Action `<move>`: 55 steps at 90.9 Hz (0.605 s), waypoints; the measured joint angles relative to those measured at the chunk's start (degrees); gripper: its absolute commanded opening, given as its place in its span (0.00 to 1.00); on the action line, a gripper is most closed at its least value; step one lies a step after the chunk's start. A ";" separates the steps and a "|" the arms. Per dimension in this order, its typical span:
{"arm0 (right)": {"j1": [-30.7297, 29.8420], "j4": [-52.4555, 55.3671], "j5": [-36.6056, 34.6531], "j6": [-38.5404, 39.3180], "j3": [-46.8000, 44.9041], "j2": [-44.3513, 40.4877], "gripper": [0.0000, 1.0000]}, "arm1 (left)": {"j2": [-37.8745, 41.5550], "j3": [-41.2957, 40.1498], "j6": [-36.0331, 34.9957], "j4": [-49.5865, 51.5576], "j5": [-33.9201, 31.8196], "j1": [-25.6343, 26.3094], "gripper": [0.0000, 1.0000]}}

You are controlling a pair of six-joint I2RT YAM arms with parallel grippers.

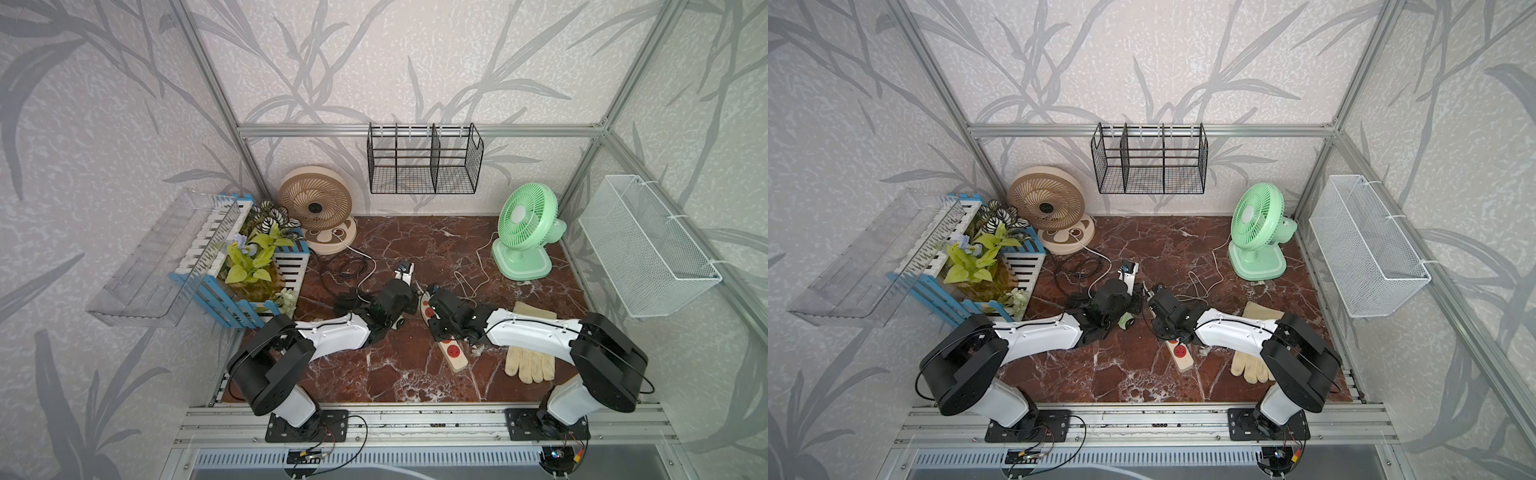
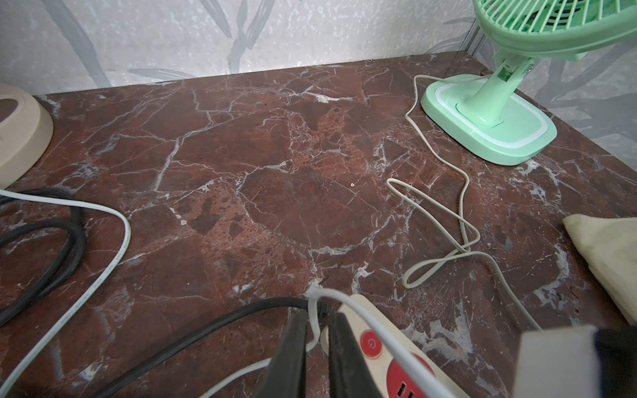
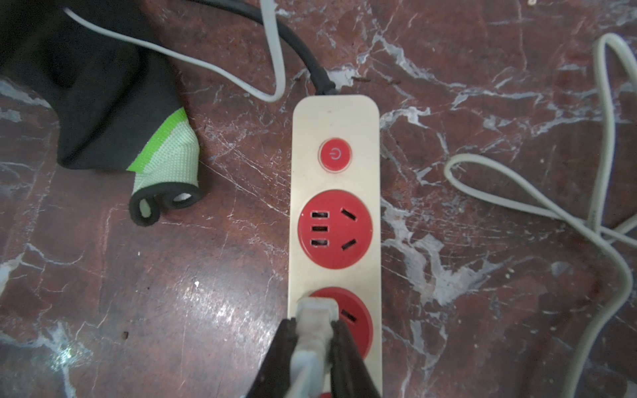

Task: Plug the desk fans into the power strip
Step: Insert the plug into the socket.

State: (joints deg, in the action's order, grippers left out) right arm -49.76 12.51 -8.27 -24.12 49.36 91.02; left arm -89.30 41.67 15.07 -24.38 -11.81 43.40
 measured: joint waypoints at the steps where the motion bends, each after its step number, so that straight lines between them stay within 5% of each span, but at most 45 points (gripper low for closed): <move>1: 0.04 0.02 0.07 0.00 0.00 -0.22 0.09 | 0.00 0.04 0.00 0.00 0.02 0.00 0.17; 14: 0.50 0.98 0.87 0.11 0.11 -1.11 0.22 | 0.00 0.35 0.09 0.00 0.39 0.00 0.20; 26: 0.83 3.76 1.33 0.09 0.17 -2.40 0.24 | 0.00 0.37 0.20 0.00 1.29 0.00 0.21; 44: 1.29 5.84 2.29 0.37 0.46 -3.26 0.19 | 0.00 0.37 0.20 -0.02 1.90 0.00 0.21; 55: 1.38 4.87 3.06 0.59 -0.20 -3.30 0.06 | -0.02 0.37 0.31 -0.04 2.16 0.00 0.21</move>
State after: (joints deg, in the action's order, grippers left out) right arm -48.38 17.39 -5.21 -23.53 49.17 87.72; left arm -89.32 42.04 15.38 -24.43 -9.65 43.40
